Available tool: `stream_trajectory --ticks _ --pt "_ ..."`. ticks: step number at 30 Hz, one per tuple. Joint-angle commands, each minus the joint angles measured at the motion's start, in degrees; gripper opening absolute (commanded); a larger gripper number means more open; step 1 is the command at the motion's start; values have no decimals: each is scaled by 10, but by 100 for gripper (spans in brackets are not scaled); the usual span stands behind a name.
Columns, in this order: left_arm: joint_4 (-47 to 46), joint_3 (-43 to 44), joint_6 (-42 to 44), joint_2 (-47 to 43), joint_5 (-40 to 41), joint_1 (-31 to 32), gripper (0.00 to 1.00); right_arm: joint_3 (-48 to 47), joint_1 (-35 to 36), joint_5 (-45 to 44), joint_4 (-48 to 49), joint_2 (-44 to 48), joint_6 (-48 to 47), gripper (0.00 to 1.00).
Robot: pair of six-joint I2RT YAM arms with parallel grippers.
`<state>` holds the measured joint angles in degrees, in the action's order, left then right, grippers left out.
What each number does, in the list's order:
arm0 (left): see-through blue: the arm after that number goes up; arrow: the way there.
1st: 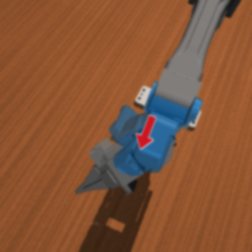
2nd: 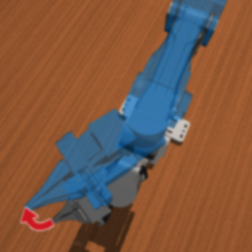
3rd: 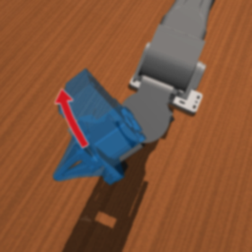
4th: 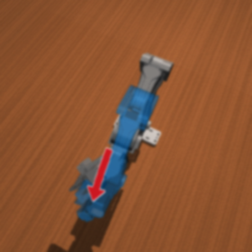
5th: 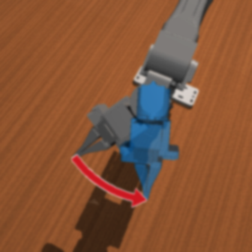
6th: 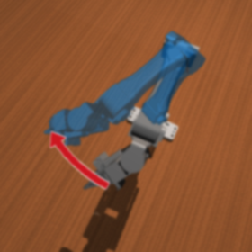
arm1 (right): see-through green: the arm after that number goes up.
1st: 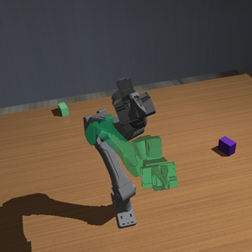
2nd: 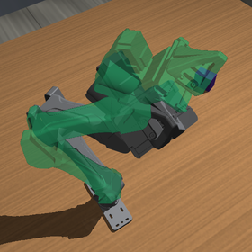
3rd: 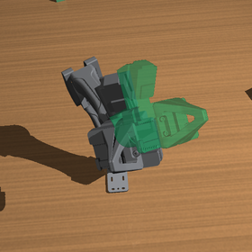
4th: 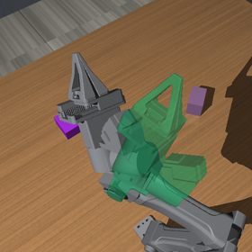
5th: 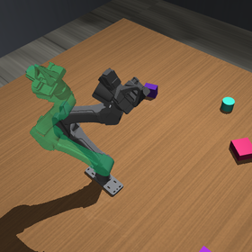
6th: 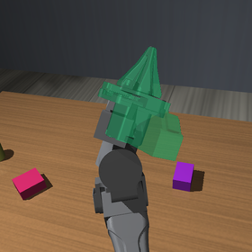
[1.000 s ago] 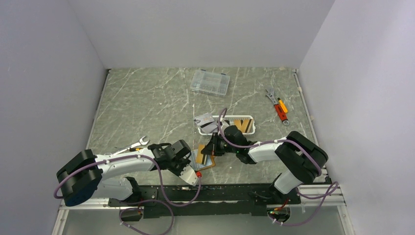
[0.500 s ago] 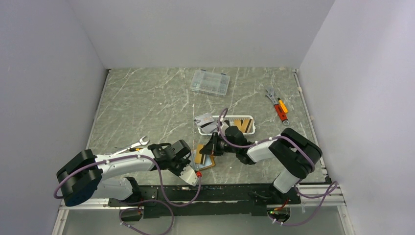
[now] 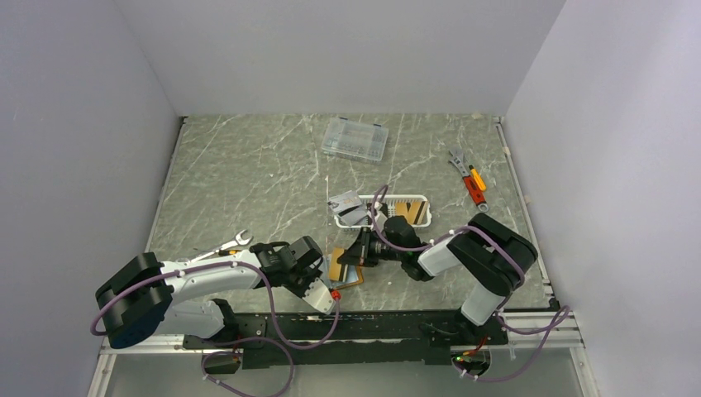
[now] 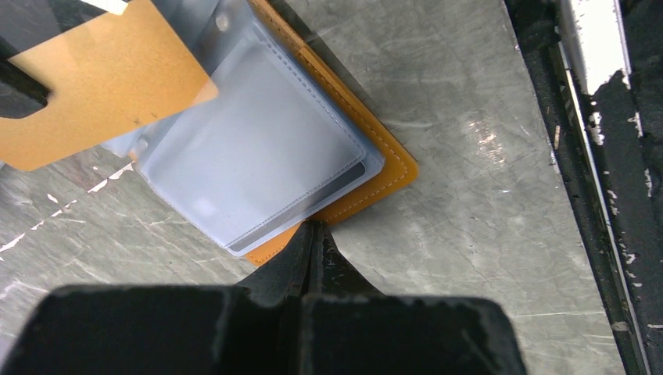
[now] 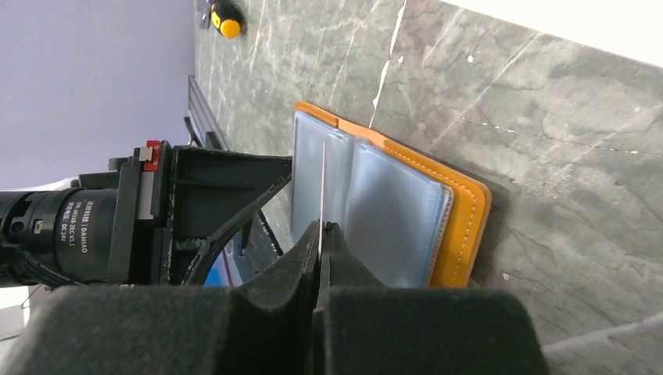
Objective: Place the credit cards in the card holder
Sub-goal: Pick up the credit card from the card holder.
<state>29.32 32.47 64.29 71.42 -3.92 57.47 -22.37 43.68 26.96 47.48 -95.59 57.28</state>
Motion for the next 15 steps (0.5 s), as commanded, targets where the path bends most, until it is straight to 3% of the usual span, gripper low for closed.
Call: stream_trajectory --ticks 1,5,15 --pt "13 -4 6 12 -12 2 0 9 -1 30 71 -24 15 0" --pt "13 -2 6 14 -11 3 0 16 -4 49 117 -47 29 0" --pt "14 -1 10 14 -6 3 0 -9 -3 58 22 -39 -2 0"
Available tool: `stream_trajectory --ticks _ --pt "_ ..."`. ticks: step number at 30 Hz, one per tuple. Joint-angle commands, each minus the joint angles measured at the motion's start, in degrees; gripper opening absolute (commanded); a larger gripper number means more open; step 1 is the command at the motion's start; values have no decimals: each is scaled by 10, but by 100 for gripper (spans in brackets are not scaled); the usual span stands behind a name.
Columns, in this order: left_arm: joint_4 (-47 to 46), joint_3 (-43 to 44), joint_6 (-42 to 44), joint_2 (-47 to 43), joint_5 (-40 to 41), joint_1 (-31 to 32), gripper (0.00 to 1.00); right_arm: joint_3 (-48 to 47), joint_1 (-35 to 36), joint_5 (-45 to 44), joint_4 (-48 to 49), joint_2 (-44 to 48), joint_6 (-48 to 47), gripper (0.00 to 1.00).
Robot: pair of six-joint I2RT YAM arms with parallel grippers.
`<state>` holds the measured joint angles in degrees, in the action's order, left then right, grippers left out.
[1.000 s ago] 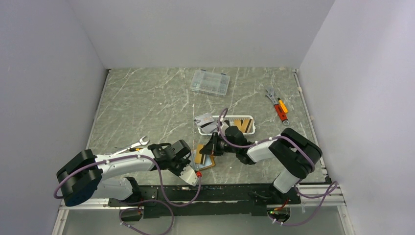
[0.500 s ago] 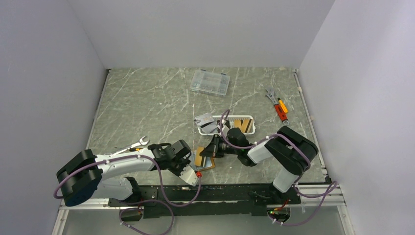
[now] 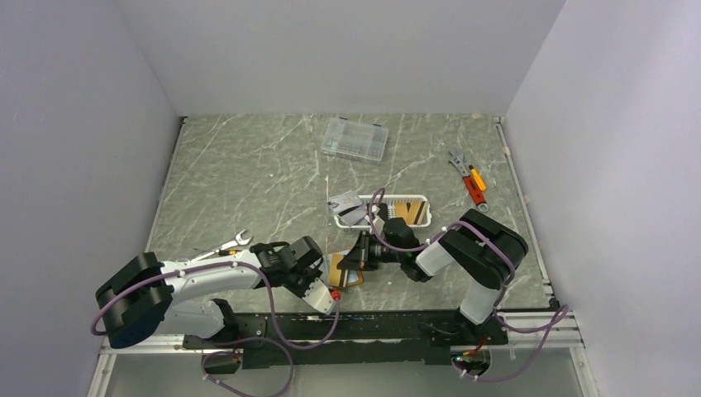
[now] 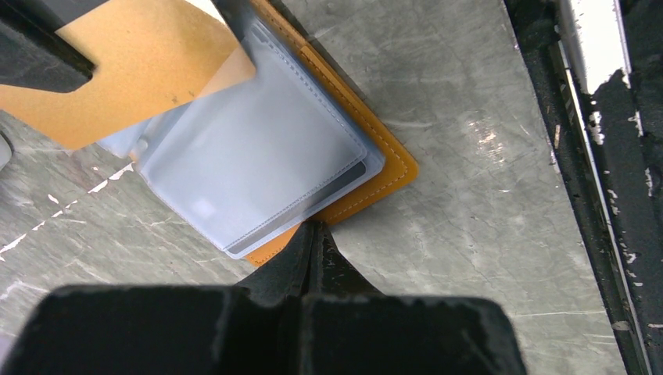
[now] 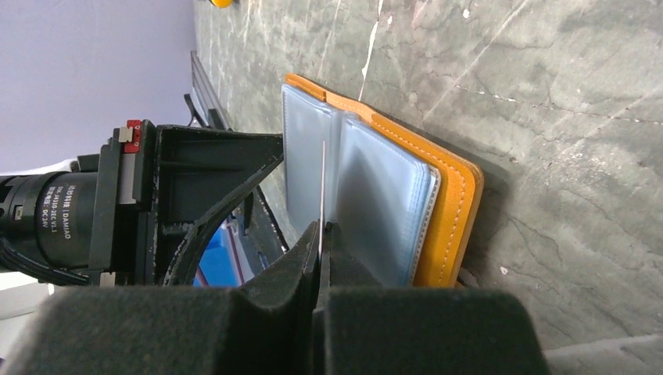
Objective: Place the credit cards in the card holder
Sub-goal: Pick up the credit card from the card holder.
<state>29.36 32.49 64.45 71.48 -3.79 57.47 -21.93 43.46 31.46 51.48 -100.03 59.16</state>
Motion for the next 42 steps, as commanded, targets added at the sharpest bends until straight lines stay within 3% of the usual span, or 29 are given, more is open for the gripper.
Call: stream_trajectory --ticks 1,7,16,32,42 --pt "12 -1 9 14 -7 3 0 -15 0 18 -19 1 -21 0" --pt "7 2 11 14 2 3 0 -31 5 42 -25 -26 -21 0" --pt "-1 -1 14 10 13 2 0 -84 16 40 -144 -27 -63 0" --pt "-4 -1 11 6 21 2 0 -102 16 34 -274 -19 -91 0" --pt "-17 -11 11 9 31 2 0 -80 17 24 -292 10 -76 0"
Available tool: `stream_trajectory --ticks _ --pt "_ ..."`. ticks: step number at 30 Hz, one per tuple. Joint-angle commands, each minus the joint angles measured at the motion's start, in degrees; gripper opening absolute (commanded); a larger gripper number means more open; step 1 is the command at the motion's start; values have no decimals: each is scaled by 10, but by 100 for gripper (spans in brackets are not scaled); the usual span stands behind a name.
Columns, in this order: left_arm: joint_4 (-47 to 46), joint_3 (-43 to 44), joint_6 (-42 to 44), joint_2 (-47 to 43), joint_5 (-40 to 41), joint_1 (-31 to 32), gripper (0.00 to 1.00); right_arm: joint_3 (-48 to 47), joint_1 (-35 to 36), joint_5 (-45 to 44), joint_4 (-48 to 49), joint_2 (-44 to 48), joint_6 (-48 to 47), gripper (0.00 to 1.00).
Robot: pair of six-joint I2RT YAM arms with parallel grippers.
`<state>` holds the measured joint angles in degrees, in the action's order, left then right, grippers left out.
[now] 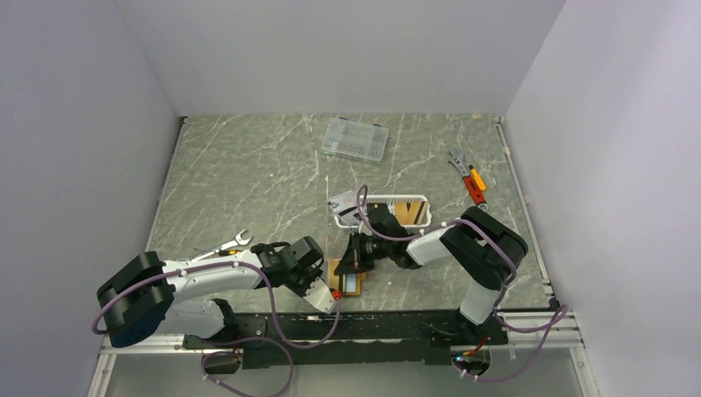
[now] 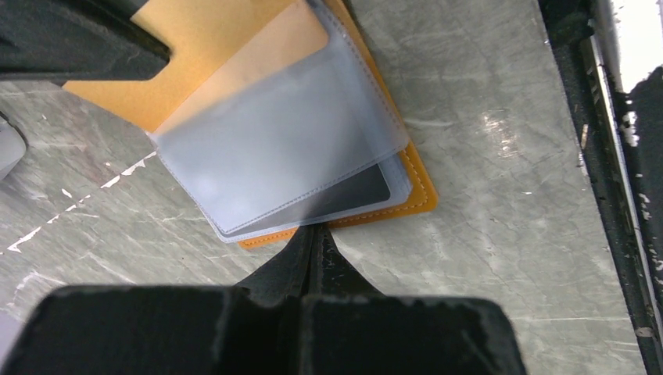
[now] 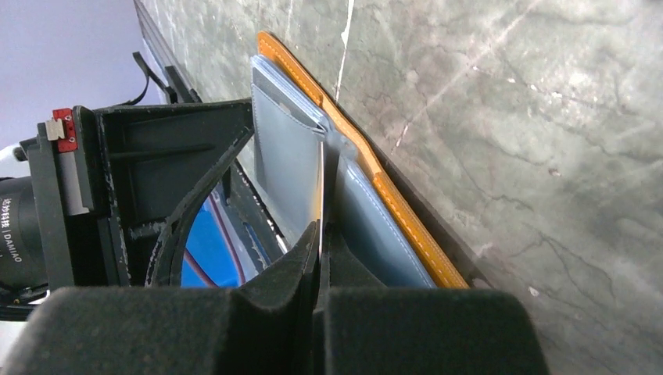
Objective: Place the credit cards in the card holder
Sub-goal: Pick up the credit card from the card holder.
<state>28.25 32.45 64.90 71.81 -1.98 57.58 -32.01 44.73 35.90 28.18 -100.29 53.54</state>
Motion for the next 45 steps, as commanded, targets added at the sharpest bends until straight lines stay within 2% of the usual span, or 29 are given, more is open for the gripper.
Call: stream_trajectory --ticks 1,13,20,26,29,39,45 --pt "-6 -11 6 6 12 1 0 21 5 -18 -57 12 -19 0" --pt "-6 -6 -3 5 6 1 0 -17 15 -4 -37 -19 -14 0" --pt "-3 -2 -8 3 4 1 0 -46 15 -18 -75 -28 -19 0" --pt "-3 -6 -10 -2 6 0 0 -41 15 -55 -144 8 -30 27" --pt "-3 -7 -12 -6 5 -2 0 -33 13 -63 -153 27 -26 32" --pt "1 -10 -12 -14 3 -10 0 -6 10 -56 -126 69 -3 34" --pt "0 -12 -13 -18 2 -12 0 6 12 -47 -93 67 14 22"
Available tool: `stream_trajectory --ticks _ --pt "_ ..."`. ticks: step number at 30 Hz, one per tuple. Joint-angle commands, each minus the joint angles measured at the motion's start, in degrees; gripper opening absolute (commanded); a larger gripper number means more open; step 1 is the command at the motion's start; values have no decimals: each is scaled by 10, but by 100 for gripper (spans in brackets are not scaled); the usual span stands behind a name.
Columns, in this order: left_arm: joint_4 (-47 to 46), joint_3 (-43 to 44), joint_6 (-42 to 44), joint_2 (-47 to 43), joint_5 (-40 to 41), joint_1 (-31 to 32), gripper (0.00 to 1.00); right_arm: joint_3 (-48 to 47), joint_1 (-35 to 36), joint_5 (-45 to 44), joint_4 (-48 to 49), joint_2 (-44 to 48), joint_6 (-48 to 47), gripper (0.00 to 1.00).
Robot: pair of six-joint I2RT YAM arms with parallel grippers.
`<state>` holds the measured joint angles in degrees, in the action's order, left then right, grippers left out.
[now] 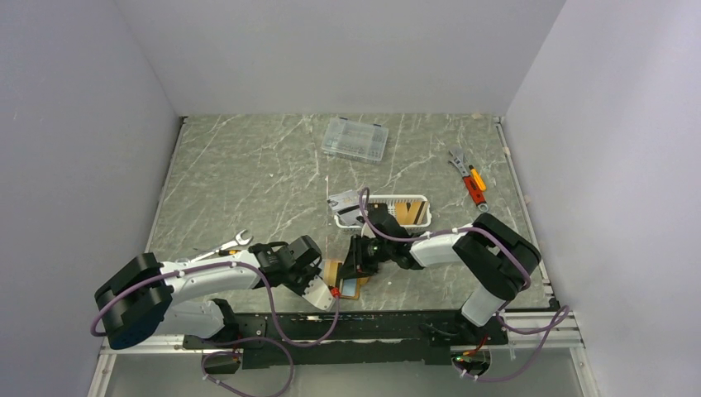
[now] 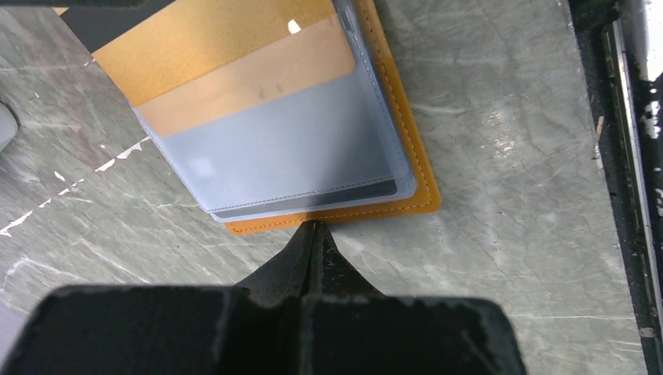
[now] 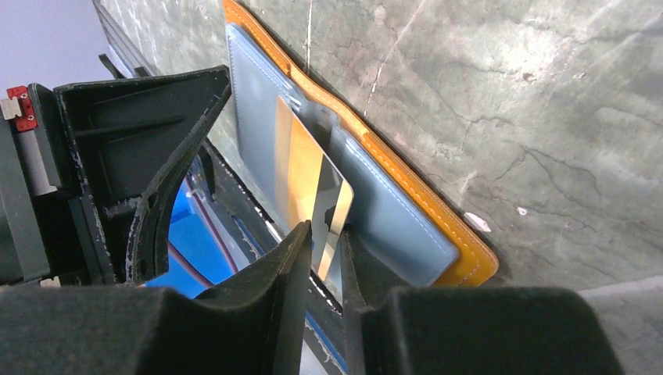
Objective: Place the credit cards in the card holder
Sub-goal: Pick up the credit card from the card holder.
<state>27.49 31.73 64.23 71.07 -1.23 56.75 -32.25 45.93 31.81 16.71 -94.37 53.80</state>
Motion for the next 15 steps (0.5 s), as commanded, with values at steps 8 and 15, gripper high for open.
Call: stream_trajectory --ticks 8,15 --pt "10 4 -8 -7 -11 -3 0 -11 -1 9 53 -21 18 16" --pt "13 11 -12 1 -19 -3 0 -20 3 12 65 -41 25 11"
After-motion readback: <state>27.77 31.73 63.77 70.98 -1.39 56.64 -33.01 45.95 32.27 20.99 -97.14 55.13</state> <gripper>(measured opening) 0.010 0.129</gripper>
